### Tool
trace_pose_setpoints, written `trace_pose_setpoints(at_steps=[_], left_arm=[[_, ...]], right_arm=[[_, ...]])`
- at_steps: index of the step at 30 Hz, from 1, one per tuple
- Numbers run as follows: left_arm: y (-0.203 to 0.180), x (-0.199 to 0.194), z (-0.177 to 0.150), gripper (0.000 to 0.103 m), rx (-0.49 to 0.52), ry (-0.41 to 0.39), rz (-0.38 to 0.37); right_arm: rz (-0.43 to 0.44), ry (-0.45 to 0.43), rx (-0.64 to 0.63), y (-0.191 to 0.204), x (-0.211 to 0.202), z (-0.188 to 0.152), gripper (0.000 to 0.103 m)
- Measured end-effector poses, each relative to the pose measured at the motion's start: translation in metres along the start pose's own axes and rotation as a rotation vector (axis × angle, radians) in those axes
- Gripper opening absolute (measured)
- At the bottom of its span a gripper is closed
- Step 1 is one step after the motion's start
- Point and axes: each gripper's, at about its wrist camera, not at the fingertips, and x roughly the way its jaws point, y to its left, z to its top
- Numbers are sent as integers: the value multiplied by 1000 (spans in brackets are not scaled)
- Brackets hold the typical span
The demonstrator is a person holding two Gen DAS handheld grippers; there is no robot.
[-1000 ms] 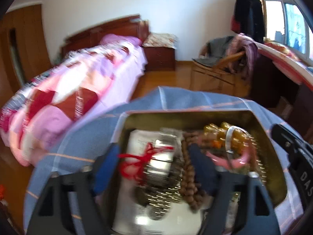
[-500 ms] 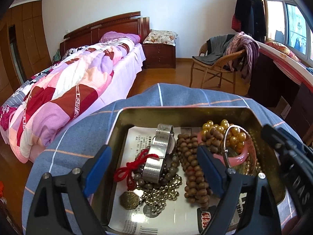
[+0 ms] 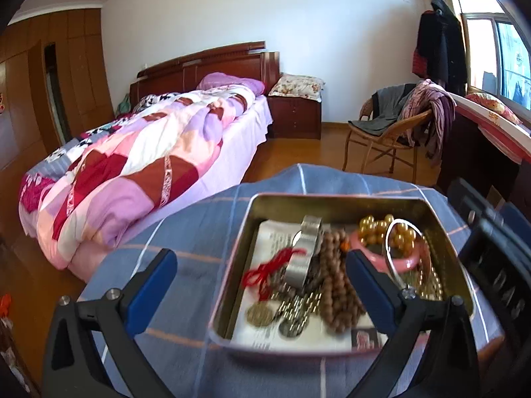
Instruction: Organize jewelry
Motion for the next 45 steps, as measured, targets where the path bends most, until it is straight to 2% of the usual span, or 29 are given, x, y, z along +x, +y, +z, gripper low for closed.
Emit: trace_pose_setpoints(at_steps=[4,8,14,20,27,35,38,45], left_arm=[[3,-20,-8,103,14,-1,16],[9,-50,-15,103,19,-15,24],[13,-91,-27,103,18,-49,32],[23,-131,-39,103,-54,-64,1],[22,-172,-45,103,-26,-139,14],[30,-205,-37,103,-20,-234,47],[34,-207,-34,103,-33,-241,27],[37,-207,-38,103,-52,-238,25]], right_arm=[[16,52,-36,7,-21,5,85],[23,66,-53,6,-54,2,85],[34,26,-54,-4,-116,-4,86],[37,-15,-42,-21,-169,-8,86],[29,-101,-4,-35,-220,4,87],[48,-179,33,-36,-251,23,91],[44,-202,25,-33,-256,25,91],[50,-191,32,-33,-255,27,91]])
